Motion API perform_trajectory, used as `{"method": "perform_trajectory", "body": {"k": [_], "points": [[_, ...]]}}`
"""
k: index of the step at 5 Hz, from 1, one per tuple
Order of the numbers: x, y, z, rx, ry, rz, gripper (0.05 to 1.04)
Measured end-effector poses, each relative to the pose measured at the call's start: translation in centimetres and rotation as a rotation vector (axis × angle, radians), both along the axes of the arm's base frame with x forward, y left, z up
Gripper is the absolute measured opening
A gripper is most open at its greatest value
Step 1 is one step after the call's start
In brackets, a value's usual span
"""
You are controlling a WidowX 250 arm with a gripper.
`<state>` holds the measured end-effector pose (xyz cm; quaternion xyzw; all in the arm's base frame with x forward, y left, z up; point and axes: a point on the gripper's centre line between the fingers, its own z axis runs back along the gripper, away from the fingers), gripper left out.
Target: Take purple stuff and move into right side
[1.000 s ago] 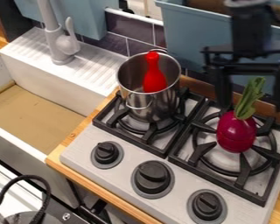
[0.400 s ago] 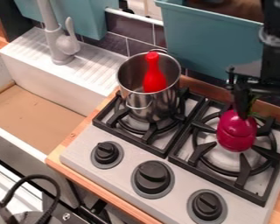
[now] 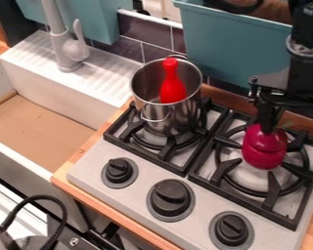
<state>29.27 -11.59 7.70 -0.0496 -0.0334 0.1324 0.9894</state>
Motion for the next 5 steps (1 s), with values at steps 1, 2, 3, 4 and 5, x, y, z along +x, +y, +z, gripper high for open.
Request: {"method": "perform_trajectory", "body": {"k": [1, 2, 3, 4, 5], "points": [[-0.20, 1.23, 0.18, 0.007, 0.048, 0.047, 1.000], [-0.12, 1.60, 0.18, 0.009, 0.051, 0.066, 0.952], [0.15, 1.74, 0.19, 0.007, 0.039, 0.095, 0.686], [0.52, 1.80, 0.20, 0.012, 0.016, 0.109, 0.394], [0.60, 1.69, 0.08, 0.020, 0.000, 0.104, 0.174]]}}
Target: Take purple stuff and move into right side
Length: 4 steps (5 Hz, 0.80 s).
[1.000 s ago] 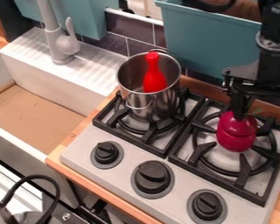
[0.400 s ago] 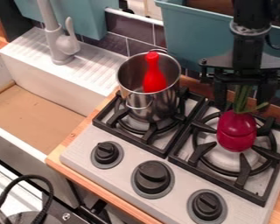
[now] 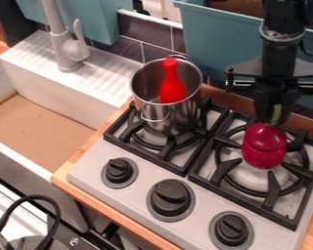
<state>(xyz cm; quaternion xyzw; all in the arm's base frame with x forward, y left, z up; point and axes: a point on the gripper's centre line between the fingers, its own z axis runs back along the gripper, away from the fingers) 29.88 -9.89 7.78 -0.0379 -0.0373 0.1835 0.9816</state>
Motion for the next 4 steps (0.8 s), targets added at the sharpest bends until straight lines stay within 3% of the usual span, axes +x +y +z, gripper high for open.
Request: {"method": "perform_trajectory", "body": {"k": [1, 2, 3, 4], "points": [[-0.1, 0.0, 0.0, 0.008, 0.004, -0.014, 0.076], [-0.3, 0.0, 0.3, 0.011, 0.001, -0.025, 0.066], [-0.7, -0.6, 0.9, -0.019, 0.047, -0.037, 0.066], [-1.0, -0.6, 3.2, -0.075, 0.027, -0.007, 0.066]]}}
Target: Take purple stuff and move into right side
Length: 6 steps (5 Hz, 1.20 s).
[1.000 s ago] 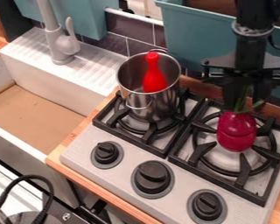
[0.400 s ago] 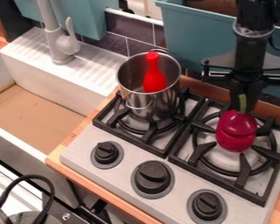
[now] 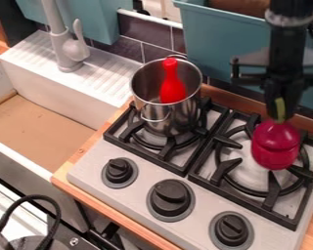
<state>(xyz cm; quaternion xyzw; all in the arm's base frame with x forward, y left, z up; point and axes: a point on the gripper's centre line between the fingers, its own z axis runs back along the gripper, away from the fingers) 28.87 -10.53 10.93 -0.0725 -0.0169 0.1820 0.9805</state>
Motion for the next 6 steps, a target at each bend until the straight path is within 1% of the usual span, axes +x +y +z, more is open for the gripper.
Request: {"method": "perform_trajectory", "body": {"k": [1, 2, 3, 4, 5, 6], "points": [[0.1, 0.6, 2.3, -0.025, -0.032, 0.006, 0.066], [0.8, 2.3, 4.2, -0.051, -0.010, 0.039, 0.066], [1.0, 4.7, 5.5, -0.050, 0.003, 0.057, 0.066], [1.8, 7.6, 7.3, -0.088, -0.021, 0.111, 0.066], [2.1, 10.5, 7.2, -0.082, -0.050, 0.120, 0.066], [2.4, 13.0, 7.2, -0.081, -0.081, 0.195, 0.066]]}}
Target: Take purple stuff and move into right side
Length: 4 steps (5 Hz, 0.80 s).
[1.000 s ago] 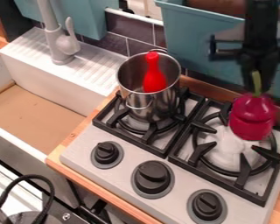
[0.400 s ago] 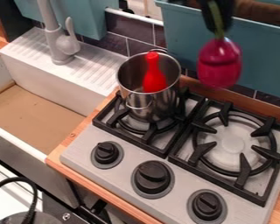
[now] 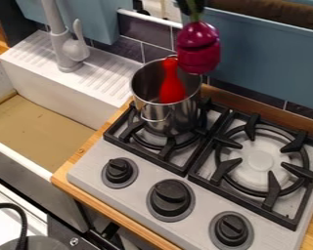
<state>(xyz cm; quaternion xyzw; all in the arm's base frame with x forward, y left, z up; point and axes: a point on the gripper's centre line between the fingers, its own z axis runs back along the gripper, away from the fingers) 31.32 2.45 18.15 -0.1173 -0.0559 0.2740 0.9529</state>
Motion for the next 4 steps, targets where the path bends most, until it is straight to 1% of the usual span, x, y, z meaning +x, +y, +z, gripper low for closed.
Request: {"method": "perform_trajectory", "body": {"k": [1, 2, 3, 4], "points": [[-0.1, 1.3, -0.7, 0.018, -0.009, 0.021, 0.066], [-0.7, 2.1, -2.2, 0.024, 0.004, 0.020, 0.066], [-0.8, 2.0, -2.4, 0.034, 0.007, 0.009, 0.066], [-1.3, 1.3, -4.5, 0.080, 0.036, 0.030, 0.066]]}}
